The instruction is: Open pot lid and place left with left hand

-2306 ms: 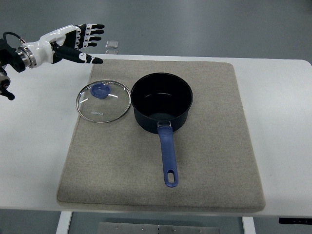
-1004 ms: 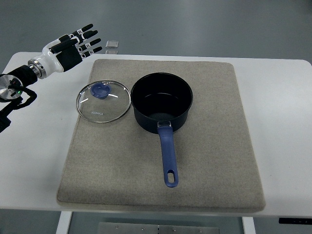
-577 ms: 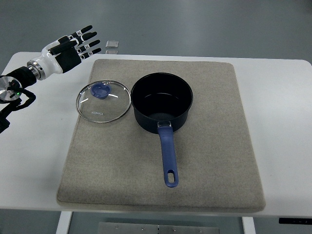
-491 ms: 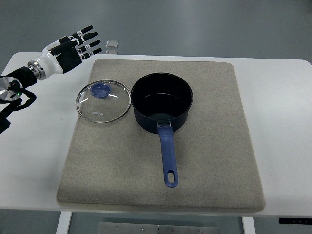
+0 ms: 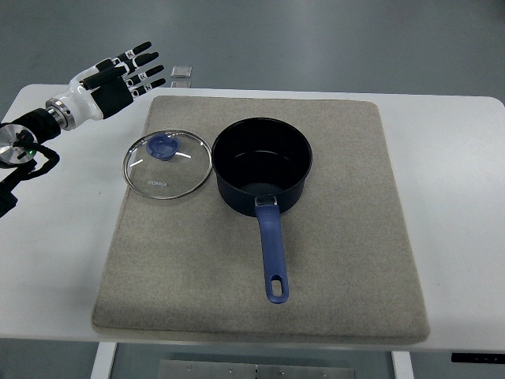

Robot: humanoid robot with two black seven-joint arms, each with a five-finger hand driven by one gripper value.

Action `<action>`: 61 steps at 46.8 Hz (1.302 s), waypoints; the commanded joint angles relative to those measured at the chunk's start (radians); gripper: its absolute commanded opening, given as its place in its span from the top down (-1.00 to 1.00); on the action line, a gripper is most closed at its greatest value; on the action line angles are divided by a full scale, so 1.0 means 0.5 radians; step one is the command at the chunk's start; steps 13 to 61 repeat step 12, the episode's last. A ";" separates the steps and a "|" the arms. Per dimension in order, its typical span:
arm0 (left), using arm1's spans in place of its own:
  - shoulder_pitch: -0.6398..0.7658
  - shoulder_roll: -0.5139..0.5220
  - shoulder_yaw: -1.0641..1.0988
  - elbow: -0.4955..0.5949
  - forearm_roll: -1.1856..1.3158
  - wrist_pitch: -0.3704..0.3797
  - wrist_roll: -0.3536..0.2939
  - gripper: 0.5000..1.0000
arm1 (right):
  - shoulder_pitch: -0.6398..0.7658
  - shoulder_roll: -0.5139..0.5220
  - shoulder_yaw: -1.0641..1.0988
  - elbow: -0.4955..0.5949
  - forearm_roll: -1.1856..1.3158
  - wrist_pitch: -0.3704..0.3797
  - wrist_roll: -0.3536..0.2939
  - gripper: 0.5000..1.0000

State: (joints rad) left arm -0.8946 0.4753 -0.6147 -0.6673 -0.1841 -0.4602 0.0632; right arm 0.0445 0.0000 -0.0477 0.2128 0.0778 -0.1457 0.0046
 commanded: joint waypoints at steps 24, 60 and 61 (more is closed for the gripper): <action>0.007 0.013 -0.001 0.000 0.000 0.000 0.002 -0.96 | -0.006 0.000 -0.015 0.010 -0.005 -0.003 0.009 -0.66; 0.007 0.013 -0.001 0.000 0.000 0.000 0.002 -0.96 | -0.006 0.000 -0.015 0.010 -0.005 -0.003 0.009 -0.66; 0.007 0.013 -0.001 0.000 0.000 0.000 0.002 -0.96 | -0.006 0.000 -0.015 0.010 -0.005 -0.003 0.009 -0.66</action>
